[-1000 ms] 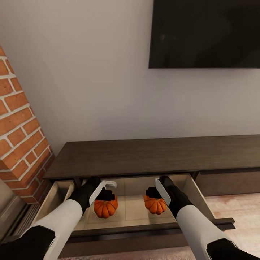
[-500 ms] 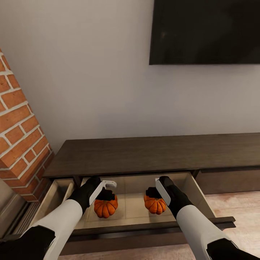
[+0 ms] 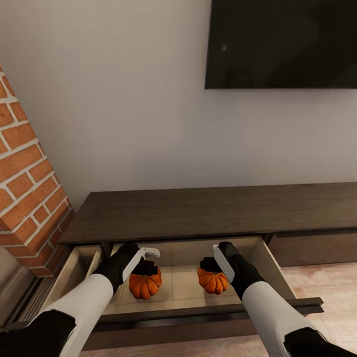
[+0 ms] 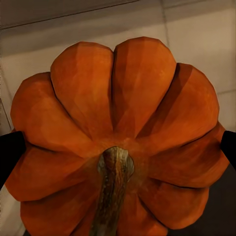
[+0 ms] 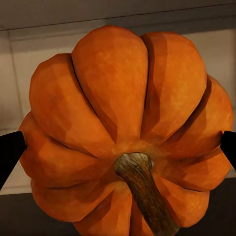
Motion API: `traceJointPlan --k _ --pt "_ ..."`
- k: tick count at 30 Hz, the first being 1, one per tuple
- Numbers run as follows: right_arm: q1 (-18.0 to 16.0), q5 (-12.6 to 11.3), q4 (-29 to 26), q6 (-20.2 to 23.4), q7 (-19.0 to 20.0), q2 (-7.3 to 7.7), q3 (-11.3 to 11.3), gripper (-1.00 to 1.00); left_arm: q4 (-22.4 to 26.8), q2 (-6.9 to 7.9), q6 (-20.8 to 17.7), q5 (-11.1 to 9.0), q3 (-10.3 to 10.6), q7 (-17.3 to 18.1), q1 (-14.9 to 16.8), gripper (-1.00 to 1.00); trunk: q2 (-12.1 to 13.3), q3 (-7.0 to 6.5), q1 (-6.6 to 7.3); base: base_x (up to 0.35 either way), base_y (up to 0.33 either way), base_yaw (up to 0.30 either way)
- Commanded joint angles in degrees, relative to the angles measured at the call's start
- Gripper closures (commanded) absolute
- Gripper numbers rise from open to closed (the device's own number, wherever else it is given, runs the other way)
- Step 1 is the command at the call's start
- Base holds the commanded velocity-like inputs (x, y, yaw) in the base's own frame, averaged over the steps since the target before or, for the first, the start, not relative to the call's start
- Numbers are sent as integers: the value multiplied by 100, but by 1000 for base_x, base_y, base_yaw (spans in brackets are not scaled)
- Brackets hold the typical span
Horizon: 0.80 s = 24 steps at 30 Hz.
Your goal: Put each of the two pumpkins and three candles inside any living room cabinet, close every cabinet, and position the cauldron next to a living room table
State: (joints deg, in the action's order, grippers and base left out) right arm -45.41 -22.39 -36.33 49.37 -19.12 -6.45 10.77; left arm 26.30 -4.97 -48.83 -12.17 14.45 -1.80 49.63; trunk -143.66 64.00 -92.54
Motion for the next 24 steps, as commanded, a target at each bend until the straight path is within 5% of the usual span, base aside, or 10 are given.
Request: traceJointPlan --k 1,24 --pt "-3 -63 -6 11 -48 3 21 100 7 4 -21 -40 32 -21 3 100 -2 5 1 0 0 0" --pt "-3 -63 3 19 -48 9 17 100 16 25 -21 -47 24 26 3 100 -2 5 1 0 0 0"
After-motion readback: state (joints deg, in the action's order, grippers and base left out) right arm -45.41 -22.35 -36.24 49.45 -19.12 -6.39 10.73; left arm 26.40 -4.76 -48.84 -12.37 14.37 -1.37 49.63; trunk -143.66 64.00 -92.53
